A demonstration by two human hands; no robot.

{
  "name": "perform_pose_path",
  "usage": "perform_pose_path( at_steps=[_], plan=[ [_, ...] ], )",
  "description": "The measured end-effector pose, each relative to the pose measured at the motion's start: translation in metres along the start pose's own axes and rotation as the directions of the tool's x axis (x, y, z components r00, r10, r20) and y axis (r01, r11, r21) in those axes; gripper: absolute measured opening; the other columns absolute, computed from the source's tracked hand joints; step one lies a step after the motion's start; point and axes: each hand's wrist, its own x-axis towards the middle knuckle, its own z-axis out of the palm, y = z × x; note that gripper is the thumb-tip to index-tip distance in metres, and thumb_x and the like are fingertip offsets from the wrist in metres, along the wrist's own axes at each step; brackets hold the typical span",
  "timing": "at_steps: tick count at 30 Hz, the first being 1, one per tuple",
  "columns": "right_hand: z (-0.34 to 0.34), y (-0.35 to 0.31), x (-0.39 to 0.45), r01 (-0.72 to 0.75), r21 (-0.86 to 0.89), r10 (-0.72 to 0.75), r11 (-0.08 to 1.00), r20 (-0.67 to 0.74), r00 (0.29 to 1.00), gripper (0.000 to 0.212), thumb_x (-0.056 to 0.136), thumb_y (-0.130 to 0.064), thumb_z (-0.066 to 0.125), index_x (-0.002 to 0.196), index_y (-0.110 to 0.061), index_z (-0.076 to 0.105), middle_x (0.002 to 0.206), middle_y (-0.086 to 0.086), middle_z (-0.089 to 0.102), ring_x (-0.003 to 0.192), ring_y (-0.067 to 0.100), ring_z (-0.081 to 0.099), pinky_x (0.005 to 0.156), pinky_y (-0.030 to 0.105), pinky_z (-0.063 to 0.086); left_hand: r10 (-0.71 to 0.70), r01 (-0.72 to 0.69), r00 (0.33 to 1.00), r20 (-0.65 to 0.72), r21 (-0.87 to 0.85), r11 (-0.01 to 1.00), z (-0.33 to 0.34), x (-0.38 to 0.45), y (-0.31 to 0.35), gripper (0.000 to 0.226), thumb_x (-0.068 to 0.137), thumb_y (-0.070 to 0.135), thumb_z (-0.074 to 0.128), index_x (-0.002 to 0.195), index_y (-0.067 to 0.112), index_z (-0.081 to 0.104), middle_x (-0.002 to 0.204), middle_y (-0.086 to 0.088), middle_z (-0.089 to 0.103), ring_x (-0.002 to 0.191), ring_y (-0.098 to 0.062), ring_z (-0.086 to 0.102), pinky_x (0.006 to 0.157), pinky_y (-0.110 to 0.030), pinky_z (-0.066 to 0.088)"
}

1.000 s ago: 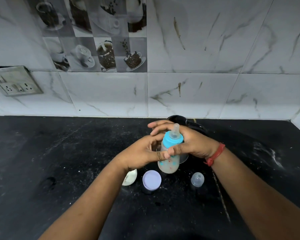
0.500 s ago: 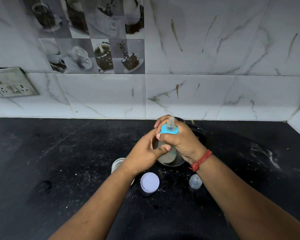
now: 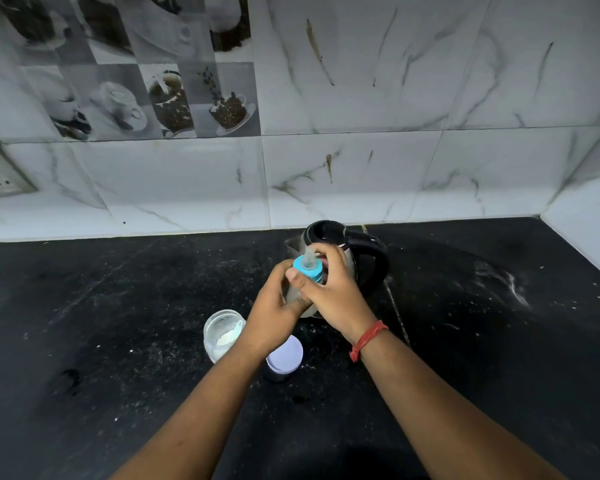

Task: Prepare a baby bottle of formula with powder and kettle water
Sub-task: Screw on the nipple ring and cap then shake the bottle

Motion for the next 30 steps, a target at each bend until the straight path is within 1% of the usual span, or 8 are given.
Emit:
perform_pose_path(
  at_steps=[3,7,9,12,17,20,25,30],
  plan=[
    [-0.013,0.028,-0.009,-0.083,0.035,0.086,0.996,-0.083,0.993,0.044,0.082,-0.060,0.068,0.115,-0.032,0.059,0.127,-0.006,0.056,0.121,0.008,0.058,0.103,0.029,0.050,-0.039,0.039,0.999,0.010,-0.009,0.999,0.001,-0.004,-0.012,0.048,0.089,0.013,0.078,0.127,0.031,0.055,0.121,0.012,0.068,0.111,0.000,0.065,0.092,-0.015,0.049],
    [-0.043,0.070,-0.018,-0.135,-0.273,0.083,0.952,-0.193,0.978,0.019,0.091,-0.036,0.072,0.103,-0.022,0.067,0.114,-0.002,0.060,0.109,0.017,0.061,0.096,0.036,0.052,-0.089,0.088,0.996,0.010,0.035,0.995,0.002,-0.009,-0.029,0.050,0.088,0.016,0.080,0.121,0.041,0.053,0.121,0.013,0.067,0.113,-0.002,0.064,0.096,-0.020,0.049],
    [-0.058,0.091,-0.023,-0.169,-0.537,0.108,0.826,-0.142,0.984,0.026,0.090,-0.038,0.073,0.105,-0.019,0.067,0.114,0.000,0.059,0.111,0.022,0.057,0.097,0.040,0.049,-0.109,0.109,0.994,0.009,0.030,0.994,0.004,-0.011,-0.034,0.050,0.087,0.013,0.081,0.119,0.040,0.053,0.120,0.012,0.067,0.111,0.000,0.064,0.095,-0.018,0.048],
    [-0.072,0.108,-0.033,-0.203,-0.811,0.313,0.549,-0.026,0.949,0.046,0.088,-0.050,0.069,0.126,-0.023,0.060,0.131,0.002,0.050,0.125,0.028,0.047,0.102,0.044,0.047,-0.132,0.132,0.991,0.015,0.029,0.991,0.007,-0.013,-0.039,0.049,0.086,0.009,0.081,0.117,0.038,0.054,0.118,0.010,0.068,0.106,0.006,0.063,0.093,-0.015,0.047],
    [-0.077,0.126,-0.049,-0.141,-0.924,0.467,0.356,0.045,0.883,0.052,0.092,-0.034,0.067,0.139,-0.023,0.049,0.140,0.006,0.043,0.125,0.031,0.049,0.097,0.043,0.051,-0.151,0.149,0.988,0.025,0.042,0.988,0.008,-0.014,-0.044,0.050,0.085,0.014,0.083,0.116,0.040,0.054,0.120,0.012,0.068,0.109,0.000,0.064,0.096,-0.021,0.049],
    [-0.075,0.127,-0.050,-0.158,-0.895,0.393,0.417,0.021,0.919,0.042,0.094,-0.026,0.060,0.135,-0.020,0.053,0.133,0.007,0.051,0.118,0.030,0.056,0.091,0.039,0.051,-0.159,0.158,0.987,0.026,0.042,0.987,0.007,-0.014,-0.045,0.050,0.085,0.014,0.083,0.117,0.040,0.054,0.120,0.011,0.068,0.111,-0.002,0.064,0.098,-0.024,0.049],
    [-0.065,0.082,-0.032,-0.222,-0.673,0.286,0.706,-0.015,0.958,0.045,0.087,-0.032,0.070,0.130,-0.021,0.060,0.129,0.004,0.054,0.114,0.028,0.060,0.094,0.036,0.049,-0.172,0.170,0.985,0.017,0.060,0.984,0.003,-0.013,-0.043,0.050,0.085,0.013,0.084,0.118,0.036,0.055,0.120,0.009,0.069,0.111,-0.004,0.064,0.101,-0.029,0.050],
    [-0.054,0.012,-0.008,-0.048,-0.418,0.046,0.907,-0.016,0.999,0.052,0.088,-0.026,0.074,0.138,-0.024,0.060,0.127,-0.003,0.052,0.117,0.017,0.058,0.104,0.032,0.048,-0.176,0.174,0.984,0.019,0.083,0.981,-0.002,-0.011,-0.042,0.053,0.084,0.023,0.085,0.127,0.031,0.055,0.124,0.011,0.068,0.117,-0.010,0.064,0.106,-0.039,0.050]
  ],
)
